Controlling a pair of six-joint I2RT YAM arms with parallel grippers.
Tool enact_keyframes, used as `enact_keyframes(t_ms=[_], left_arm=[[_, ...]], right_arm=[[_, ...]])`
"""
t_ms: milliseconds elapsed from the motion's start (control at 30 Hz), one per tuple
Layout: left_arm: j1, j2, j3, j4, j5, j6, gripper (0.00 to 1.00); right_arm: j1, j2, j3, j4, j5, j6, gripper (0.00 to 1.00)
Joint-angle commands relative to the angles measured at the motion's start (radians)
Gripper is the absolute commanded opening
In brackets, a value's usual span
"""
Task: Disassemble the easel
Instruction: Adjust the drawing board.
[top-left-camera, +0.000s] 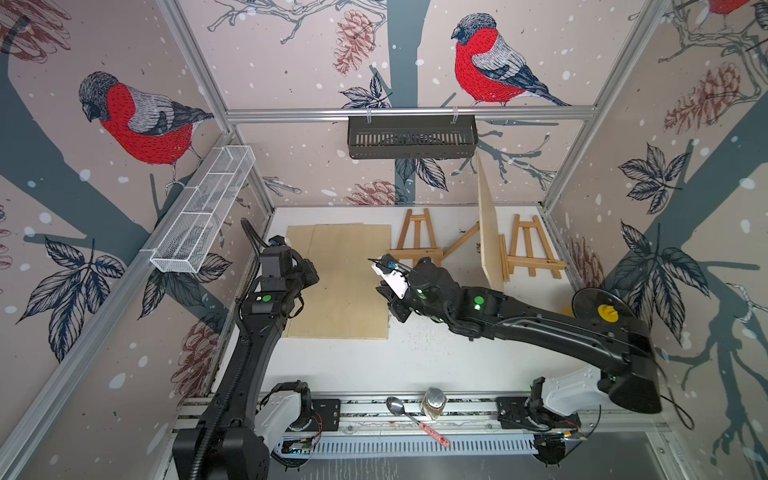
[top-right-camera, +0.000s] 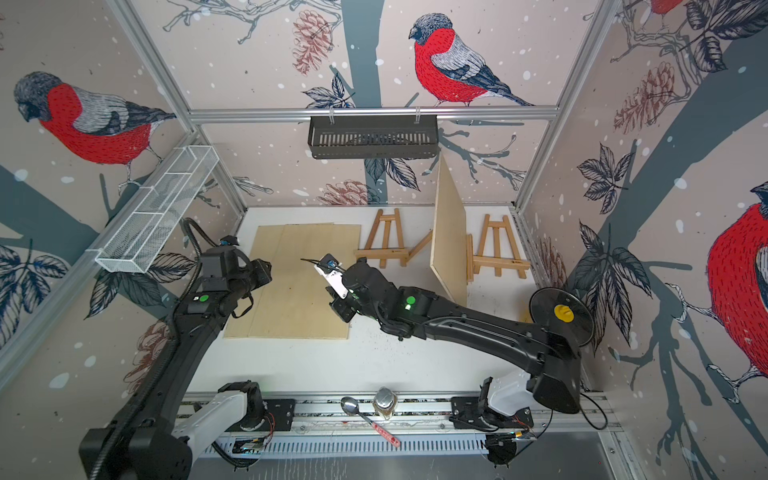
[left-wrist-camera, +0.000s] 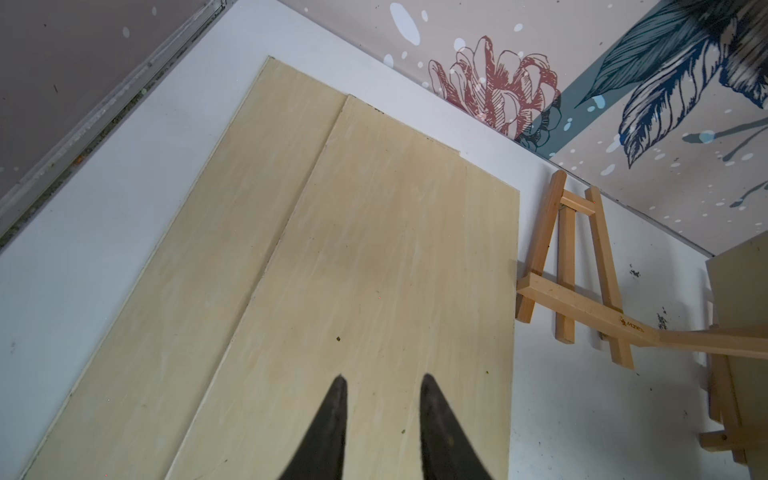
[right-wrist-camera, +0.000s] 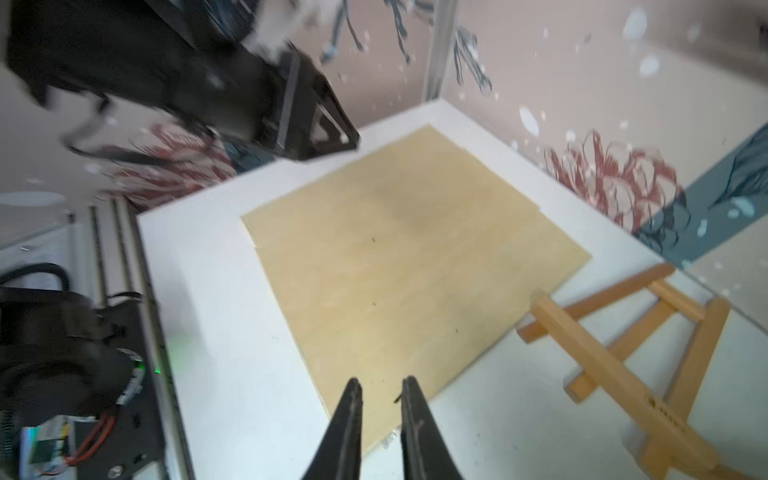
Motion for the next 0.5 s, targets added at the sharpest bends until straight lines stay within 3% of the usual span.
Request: enact_keyframes(t_ms=[0,200,300,467], left_arm=[[0.012,0.026,0.025,0.097,0.01,-0.005,0.27],[0.024,0.034,0.073,0.074,-0.076,0.023,0.21],[0.078,0.073,0.088,0.082,-0.071,0.037,0.21],[0.175,0.196,0.105,0.146,-0.012,0.038,0.02]], right_arm=[[-0.038,0.093,0.043,-0.077,-0.046,0.055,0.18],[-0.046,0.266,0.092,-0.1,0.019,0.065,0.18],[-0.056,0.357,0.128,-0.118,0.054,0.07,0.18],[-0.098,0.46,0.181,-0.128,0.077,0.066,0.18]])
